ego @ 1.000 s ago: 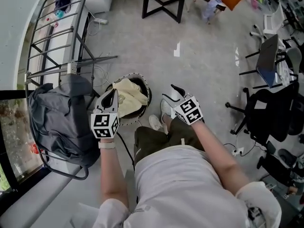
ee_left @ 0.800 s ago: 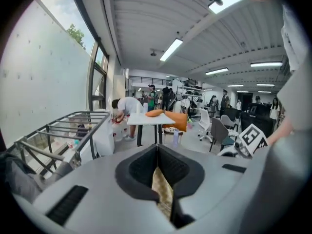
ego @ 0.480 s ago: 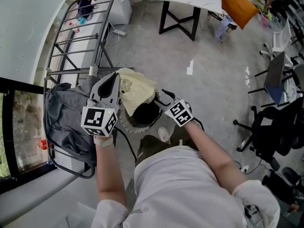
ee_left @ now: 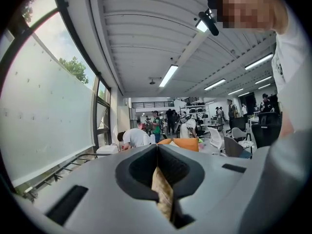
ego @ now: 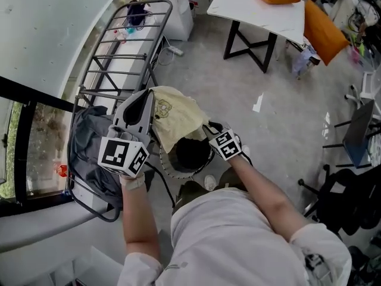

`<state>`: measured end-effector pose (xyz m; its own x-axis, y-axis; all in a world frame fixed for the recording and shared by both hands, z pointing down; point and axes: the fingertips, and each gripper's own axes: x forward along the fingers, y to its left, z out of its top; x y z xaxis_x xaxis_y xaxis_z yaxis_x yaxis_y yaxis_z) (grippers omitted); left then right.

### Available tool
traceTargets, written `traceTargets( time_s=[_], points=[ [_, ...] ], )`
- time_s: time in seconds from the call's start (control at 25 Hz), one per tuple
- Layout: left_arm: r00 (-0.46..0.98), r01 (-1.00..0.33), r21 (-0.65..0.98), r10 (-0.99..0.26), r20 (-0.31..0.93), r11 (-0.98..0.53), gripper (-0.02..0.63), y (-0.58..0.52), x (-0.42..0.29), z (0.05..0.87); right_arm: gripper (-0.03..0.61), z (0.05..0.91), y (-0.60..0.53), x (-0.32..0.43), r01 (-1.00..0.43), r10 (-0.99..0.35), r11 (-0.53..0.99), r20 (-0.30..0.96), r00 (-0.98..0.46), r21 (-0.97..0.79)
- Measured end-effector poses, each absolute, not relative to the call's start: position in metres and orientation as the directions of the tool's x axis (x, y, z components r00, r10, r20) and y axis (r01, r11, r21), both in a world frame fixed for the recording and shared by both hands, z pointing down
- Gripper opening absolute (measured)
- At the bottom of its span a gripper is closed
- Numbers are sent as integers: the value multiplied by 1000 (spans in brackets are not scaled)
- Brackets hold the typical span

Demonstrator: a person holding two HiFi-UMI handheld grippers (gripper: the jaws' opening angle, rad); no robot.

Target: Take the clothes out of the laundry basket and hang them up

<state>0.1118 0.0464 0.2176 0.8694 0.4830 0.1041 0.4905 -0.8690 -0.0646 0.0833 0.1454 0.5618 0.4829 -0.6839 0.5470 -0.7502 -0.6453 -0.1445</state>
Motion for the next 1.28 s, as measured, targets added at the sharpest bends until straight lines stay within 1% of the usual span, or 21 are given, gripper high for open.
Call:
traceTargets(
  time_s=[0.04, 0.08, 0.2, 0.36, 0.6, 0.76, 0.96, 1.12, 1.28],
  points=[
    [877, 477, -67, 469, 108, -876, 5, 46, 116, 218, 45, 554, 150, 93, -741, -690, -653, 528, 496, -158],
    [885, 461, -69, 452, 114, -885, 5, 45, 120, 219, 25, 547, 156, 103, -734, -695, -658, 510, 507, -166],
    [913, 396, -83, 383, 136, -914, 5, 41, 133, 228, 21, 524, 180, 142, -715, -695, -680, 451, 560, -161],
    [945, 296, -110, 274, 181, -949, 5, 30, 152, 242, 20, 478, 227, 209, -658, -659, -739, 364, 658, -147],
    [970, 160, -172, 122, 211, -972, 5, 31, 173, 254, 20, 388, 300, 302, -628, -638, -769, 186, 747, -114],
    [970, 104, -247, 44, 237, -963, 5, 41, 192, 260, 20, 331, 328, 348, -648, -650, -760, 87, 755, -51],
    [967, 67, -321, -17, 254, -945, 5, 58, 218, 262, 20, 291, 342, 390, -663, -663, -748, 21, 748, -9],
    [972, 19, -341, -62, 226, -940, 5, 53, 235, 255, 20, 270, 336, 413, -680, -680, -733, -25, 732, 7],
    [977, -32, -357, -105, 185, -933, 5, 26, 258, 234, 20, 253, 308, 441, -705, -705, -709, -51, 707, 16]
  ],
)
